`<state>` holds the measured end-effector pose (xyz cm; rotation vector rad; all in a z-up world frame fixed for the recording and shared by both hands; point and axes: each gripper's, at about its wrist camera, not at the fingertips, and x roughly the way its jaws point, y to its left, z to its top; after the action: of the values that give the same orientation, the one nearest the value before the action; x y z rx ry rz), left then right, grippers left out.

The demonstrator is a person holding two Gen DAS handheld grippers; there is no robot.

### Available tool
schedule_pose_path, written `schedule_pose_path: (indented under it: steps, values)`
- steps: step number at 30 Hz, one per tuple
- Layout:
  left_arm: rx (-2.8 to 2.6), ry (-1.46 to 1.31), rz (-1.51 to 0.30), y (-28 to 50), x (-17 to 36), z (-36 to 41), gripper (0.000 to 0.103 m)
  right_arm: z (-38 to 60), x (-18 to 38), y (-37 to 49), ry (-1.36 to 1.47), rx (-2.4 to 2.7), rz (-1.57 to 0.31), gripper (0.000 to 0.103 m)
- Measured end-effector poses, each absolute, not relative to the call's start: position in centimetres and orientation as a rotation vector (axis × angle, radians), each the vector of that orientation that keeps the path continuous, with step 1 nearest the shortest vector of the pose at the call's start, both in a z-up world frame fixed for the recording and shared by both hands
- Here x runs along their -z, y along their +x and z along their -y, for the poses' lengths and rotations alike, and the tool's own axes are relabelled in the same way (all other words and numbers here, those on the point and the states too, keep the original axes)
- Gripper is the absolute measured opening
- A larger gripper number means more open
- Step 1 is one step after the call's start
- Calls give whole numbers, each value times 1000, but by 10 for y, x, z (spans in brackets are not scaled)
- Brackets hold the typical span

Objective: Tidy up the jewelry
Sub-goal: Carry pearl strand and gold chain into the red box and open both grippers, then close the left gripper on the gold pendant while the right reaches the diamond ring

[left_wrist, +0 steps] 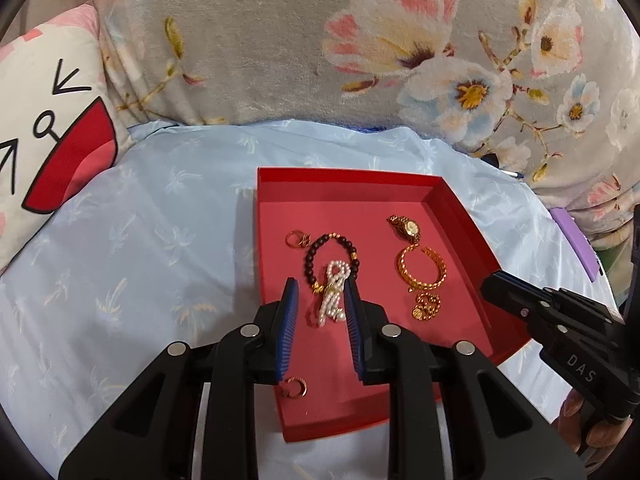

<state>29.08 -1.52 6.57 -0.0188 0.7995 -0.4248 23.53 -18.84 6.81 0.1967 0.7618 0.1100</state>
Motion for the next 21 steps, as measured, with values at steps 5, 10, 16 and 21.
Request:
schedule_pose_path:
  steps: [5,10,16,21]
  values:
    - [426,-21,-797,263,-66,10,22,190,-72,201,190,-85,-747,9]
    - [427,-26,-800,228,-63,5,33,198,-68,156,214,-55,-757,9]
    - [440,-29,-847,186,-48,6,33,201,-57,104,230,-37,-789,9]
    - [434,-36,-892,159,-32,5,36,199,-48,68,207,-10,-813,9]
